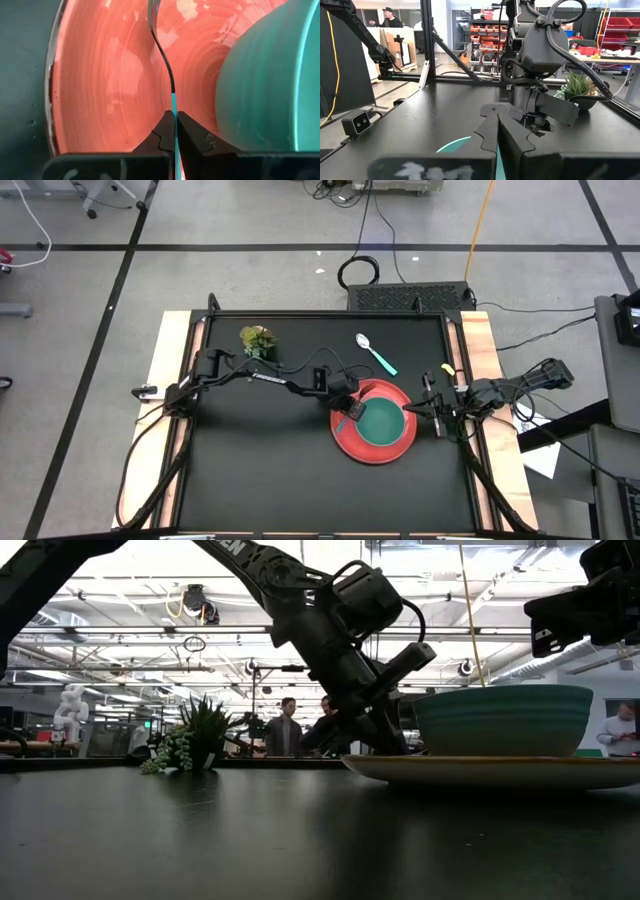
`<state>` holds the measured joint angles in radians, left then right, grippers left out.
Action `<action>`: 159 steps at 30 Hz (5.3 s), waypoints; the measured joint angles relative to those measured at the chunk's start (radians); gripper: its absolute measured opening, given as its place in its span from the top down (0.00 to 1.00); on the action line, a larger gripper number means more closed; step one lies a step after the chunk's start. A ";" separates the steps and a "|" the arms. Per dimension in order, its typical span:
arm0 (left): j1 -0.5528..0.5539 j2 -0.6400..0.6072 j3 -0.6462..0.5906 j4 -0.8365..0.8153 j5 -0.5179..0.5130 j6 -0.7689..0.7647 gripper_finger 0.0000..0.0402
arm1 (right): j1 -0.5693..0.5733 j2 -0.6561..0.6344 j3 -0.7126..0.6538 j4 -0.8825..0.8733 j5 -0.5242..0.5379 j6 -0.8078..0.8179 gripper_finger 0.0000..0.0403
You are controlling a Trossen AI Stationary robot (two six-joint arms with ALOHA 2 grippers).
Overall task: Set table place
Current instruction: Put the blue fork on the orange plate to the left of the green bowl, then put the blue spoon into the green bowl
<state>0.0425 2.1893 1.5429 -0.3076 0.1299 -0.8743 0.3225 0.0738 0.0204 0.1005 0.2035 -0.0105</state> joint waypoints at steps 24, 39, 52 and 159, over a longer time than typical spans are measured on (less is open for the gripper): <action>-0.012 -0.001 0.000 -0.014 -0.030 0.059 0.98 | 0.000 0.000 0.000 0.000 0.000 0.010 1.00; -0.014 -0.001 0.000 -0.010 -0.049 0.091 0.98 | 0.000 0.000 0.000 0.000 0.000 0.010 1.00; -0.015 0.003 -0.002 -0.016 -0.060 0.105 0.86 | 0.000 0.000 0.000 0.000 0.000 0.010 1.00; -0.086 -0.935 -0.741 0.456 -0.420 0.734 1.00 | 0.000 0.017 0.000 0.039 -0.133 0.007 1.00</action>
<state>-0.0437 1.2547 0.8019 0.1483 -0.2904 -0.1402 0.3225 0.0906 0.0204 0.1395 0.0706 -0.0036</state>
